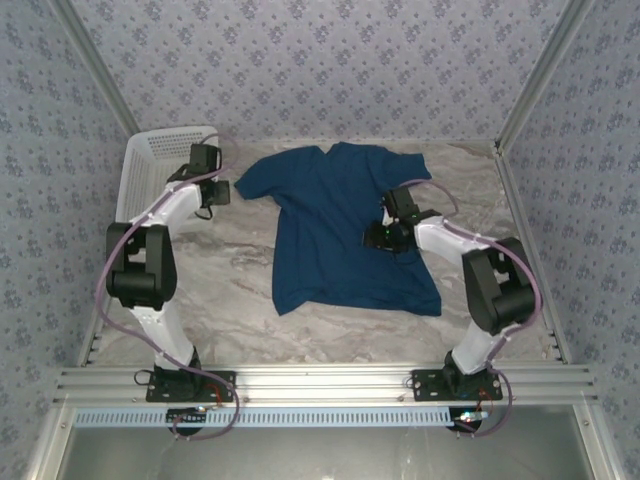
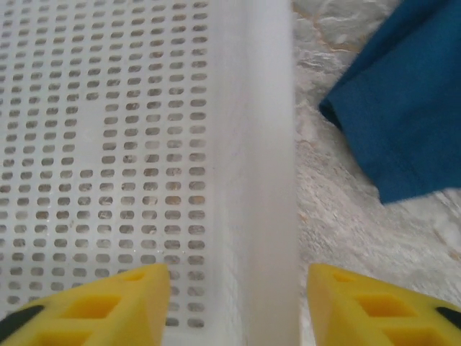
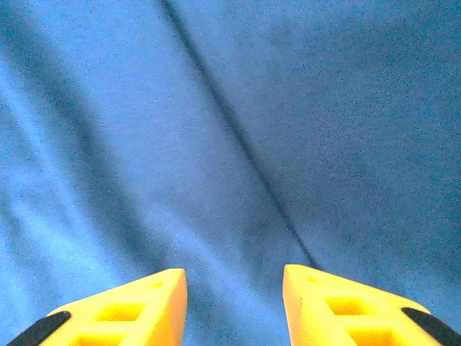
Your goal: Fold the inside-out t-shirt
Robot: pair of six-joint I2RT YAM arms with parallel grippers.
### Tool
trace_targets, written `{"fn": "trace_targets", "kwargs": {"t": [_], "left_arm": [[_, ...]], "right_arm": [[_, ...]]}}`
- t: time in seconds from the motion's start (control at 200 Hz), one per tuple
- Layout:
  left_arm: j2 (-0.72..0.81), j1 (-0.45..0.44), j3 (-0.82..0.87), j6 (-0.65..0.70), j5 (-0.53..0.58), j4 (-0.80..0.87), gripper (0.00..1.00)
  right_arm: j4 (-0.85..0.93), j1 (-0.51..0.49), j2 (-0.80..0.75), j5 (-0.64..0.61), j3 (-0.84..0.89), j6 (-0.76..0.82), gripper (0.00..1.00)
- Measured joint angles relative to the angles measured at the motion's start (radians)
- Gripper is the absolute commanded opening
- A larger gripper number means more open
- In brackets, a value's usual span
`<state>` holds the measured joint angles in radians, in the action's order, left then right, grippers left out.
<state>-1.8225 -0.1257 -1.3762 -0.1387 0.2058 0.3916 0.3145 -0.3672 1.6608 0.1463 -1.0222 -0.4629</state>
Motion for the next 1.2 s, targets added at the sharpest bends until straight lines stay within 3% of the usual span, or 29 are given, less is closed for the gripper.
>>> {"fn": "trace_targets", "kwargs": {"t": [0.135, 0.255, 0.39, 0.505, 0.73, 1.204], "left_arm": [[0.244, -0.127, 0.185, -0.023, -0.1, -0.075, 0.67], [0.407, -0.394, 0.324, 0.034, -0.241, -0.19, 0.68], [0.381, -0.671, 0.411, 0.152, -0.333, -0.27, 0.67], [0.257, -0.806, 0.405, 0.257, -0.348, -0.268, 0.65], [0.032, -0.864, 0.278, 0.4, -0.356, -0.223, 0.52], [-0.129, -0.865, 0.122, 0.47, -0.405, -0.119, 0.59]], "right_arm": [[0.048, 0.001, -0.141, -0.008, 0.029, 0.035, 0.48], [0.116, 0.038, -0.219, -0.023, 0.061, 0.067, 0.49], [0.164, 0.144, -0.294, -0.027, 0.095, 0.084, 0.5], [0.182, 0.208, -0.352, -0.026, 0.109, 0.091, 0.5], [0.194, 0.25, -0.414, -0.014, 0.144, 0.105, 0.51], [0.206, 0.276, -0.435, 0.012, 0.19, 0.114, 0.51]]}}
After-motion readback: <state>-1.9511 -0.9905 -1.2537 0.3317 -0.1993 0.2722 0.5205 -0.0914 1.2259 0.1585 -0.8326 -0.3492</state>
